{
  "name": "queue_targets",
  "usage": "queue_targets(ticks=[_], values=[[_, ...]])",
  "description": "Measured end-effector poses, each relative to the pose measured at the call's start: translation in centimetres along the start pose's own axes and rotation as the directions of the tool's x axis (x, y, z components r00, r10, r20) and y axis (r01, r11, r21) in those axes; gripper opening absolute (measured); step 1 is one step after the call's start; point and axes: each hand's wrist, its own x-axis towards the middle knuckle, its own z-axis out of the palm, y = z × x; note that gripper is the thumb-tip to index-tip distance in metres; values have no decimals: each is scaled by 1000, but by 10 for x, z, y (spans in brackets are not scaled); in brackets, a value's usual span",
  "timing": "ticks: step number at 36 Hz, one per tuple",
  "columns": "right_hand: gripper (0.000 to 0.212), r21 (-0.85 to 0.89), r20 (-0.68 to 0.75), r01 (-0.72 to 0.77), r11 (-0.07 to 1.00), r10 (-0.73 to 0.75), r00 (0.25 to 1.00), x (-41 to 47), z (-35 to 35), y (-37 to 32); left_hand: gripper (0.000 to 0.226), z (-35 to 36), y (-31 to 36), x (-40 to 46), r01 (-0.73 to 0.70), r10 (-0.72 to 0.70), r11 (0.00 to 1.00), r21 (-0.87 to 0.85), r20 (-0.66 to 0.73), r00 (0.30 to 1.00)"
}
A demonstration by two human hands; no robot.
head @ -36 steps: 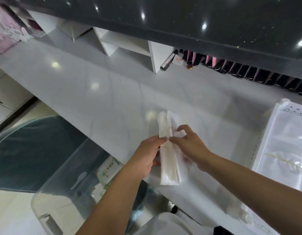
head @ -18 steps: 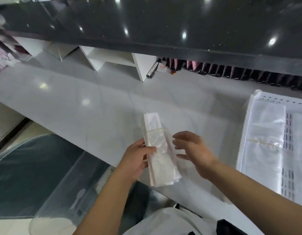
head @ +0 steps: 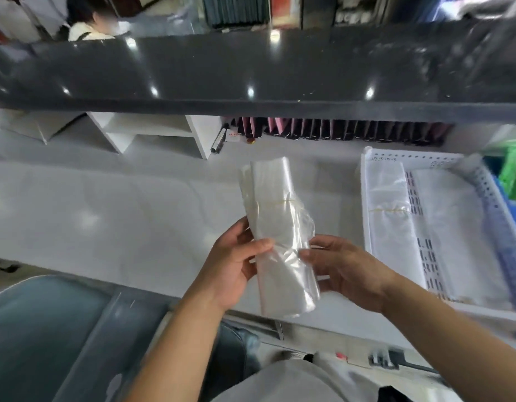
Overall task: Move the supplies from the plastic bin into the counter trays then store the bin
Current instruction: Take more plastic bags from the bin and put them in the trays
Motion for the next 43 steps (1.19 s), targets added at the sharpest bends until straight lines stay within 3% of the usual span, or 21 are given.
queue_targets(ticks=[5,10,14,17,19,25,29,32,38,43], values=[[41,-109,-147,108,988,-123,981,-44,22,1,45,21,-8,-15,-25,22,999,33,103,994],[40,-218,-408,164,962,-243,880,-91,27,6,44,47,-19,-18,-9,-2,999,39,283,959],[37,-250,-502,163,954,-272,821,-138,13,6,52,71,-20,-11,39,-52,998,43,382,923],[29,-379,-507,108,919,-304,807,-170,5,1,61,96,-17,-3,45,-52,999,27,410,911],[30,-449,-515,71,891,-322,795,-188,-2,-4,39,116,-17,0,-9,-3,1000,26,419,908],[32,-407,-547,37,913,-276,791,-228,-41,-23,31,176,-21,7,-27,14,999,33,360,933],[65,-375,-570,-20,927,-214,794,-246,-80,-28,26,216,-28,20,-32,15,998,55,293,956],[73,-371,-535,0,929,-214,817,-258,-116,-27,19,250,-39,34,-26,9,997,68,236,972],[41,-460,-492,71,885,-321,809,-289,-207,-45,31,324,-69,65,4,-23,998,67,283,959],[26,-704,-407,52,708,-463,788,-315,-278,-80,29,364,-73,94,-69,3,982,179,347,938]])
